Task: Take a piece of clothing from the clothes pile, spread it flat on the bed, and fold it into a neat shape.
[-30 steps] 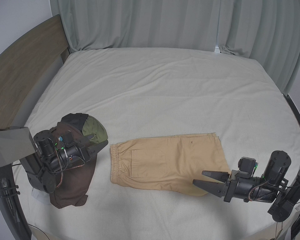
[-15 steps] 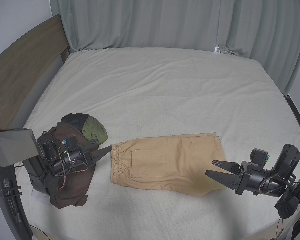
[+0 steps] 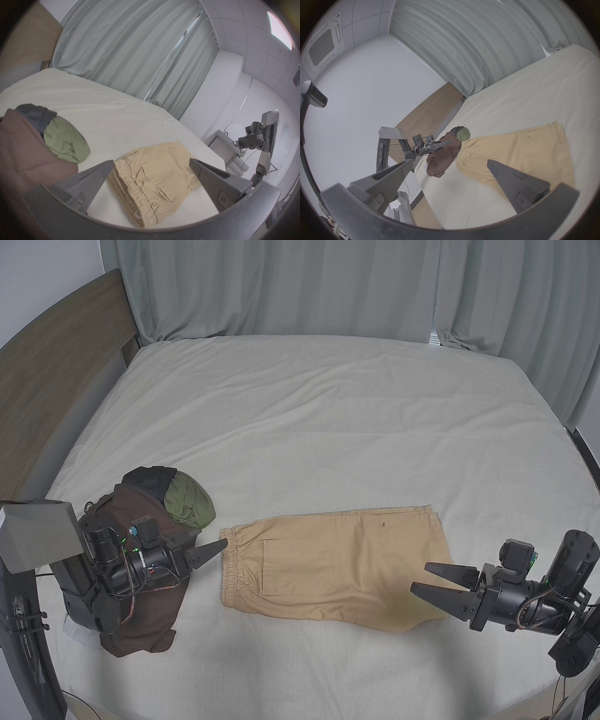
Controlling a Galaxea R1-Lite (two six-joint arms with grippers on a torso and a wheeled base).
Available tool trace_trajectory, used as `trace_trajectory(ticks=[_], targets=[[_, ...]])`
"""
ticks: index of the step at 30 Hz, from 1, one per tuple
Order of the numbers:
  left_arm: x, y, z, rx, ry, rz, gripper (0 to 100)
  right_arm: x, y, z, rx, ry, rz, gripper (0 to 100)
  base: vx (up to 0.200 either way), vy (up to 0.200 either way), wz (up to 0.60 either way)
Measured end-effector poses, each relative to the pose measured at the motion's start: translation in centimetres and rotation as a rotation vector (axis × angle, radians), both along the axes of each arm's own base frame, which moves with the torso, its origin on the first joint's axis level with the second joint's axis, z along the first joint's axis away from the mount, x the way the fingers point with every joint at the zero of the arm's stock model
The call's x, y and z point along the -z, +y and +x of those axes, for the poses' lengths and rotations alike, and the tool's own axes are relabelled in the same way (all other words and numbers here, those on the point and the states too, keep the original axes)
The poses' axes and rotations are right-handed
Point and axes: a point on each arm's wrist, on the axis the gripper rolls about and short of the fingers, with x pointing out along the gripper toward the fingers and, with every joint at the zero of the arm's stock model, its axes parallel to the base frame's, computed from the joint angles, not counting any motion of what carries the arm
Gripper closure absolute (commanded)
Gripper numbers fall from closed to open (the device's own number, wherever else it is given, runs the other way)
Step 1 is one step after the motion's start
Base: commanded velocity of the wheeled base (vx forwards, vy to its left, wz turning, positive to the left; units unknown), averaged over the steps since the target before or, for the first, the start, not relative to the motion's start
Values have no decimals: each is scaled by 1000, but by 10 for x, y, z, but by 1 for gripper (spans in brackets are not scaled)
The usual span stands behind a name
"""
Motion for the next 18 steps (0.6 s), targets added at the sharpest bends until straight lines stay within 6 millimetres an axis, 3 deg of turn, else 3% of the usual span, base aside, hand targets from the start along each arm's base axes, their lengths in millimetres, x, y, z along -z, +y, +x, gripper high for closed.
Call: trace_trajectory(ticks=[18], targets=[[27,-1,4,-8,132,-48,0,5,1,2,0,7,-22,0,0,0,0]])
